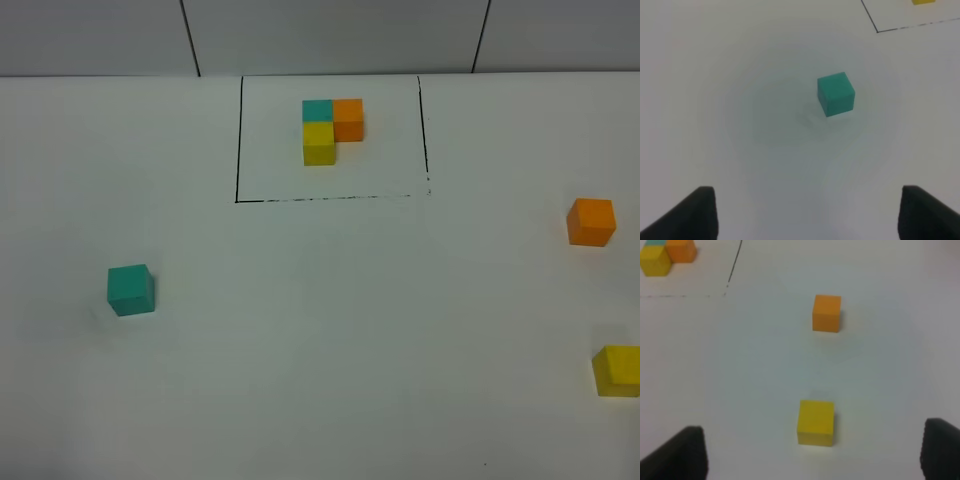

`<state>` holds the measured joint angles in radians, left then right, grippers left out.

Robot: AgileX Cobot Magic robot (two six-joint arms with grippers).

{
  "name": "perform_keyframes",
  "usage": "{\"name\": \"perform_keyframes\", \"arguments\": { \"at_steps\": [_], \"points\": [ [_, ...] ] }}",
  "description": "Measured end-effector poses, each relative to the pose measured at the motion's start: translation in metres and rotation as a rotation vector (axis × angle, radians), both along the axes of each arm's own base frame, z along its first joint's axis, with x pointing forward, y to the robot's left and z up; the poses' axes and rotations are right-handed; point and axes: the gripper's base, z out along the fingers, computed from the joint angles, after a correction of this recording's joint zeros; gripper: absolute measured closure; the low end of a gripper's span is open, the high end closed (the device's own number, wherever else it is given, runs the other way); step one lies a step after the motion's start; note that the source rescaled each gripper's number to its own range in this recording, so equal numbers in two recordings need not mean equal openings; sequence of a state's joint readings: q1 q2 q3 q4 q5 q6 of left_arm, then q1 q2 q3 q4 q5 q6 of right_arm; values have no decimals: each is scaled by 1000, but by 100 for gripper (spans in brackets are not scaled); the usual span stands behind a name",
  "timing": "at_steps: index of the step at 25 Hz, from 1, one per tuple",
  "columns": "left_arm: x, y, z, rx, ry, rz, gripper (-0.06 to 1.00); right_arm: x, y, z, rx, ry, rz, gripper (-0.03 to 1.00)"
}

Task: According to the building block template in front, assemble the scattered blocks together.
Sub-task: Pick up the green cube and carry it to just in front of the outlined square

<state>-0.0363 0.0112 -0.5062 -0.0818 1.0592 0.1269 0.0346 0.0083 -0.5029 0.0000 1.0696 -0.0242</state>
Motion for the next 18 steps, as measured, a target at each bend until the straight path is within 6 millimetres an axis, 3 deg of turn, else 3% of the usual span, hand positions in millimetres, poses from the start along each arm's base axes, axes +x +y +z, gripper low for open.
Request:
{"name": "perform_keyframes", "arguments": {
  "at_steps": [3,6,11,14,18],
  "points": [
    [13,1,8,-1,43,23,17,0,0,0,0,0,0,24],
    [42,1,20,3,135,31,11,0,0,0,0,0,0,24],
    [122,-2,34,-1,331,48,8,0,0,0,0,0,0,24],
    [176,-6,26,-34,461,67,8,0,0,0,0,0,0,24],
    [237,-14,-7,-105,666,74,7,0,0,0,0,0,0,24]
  ]
}}
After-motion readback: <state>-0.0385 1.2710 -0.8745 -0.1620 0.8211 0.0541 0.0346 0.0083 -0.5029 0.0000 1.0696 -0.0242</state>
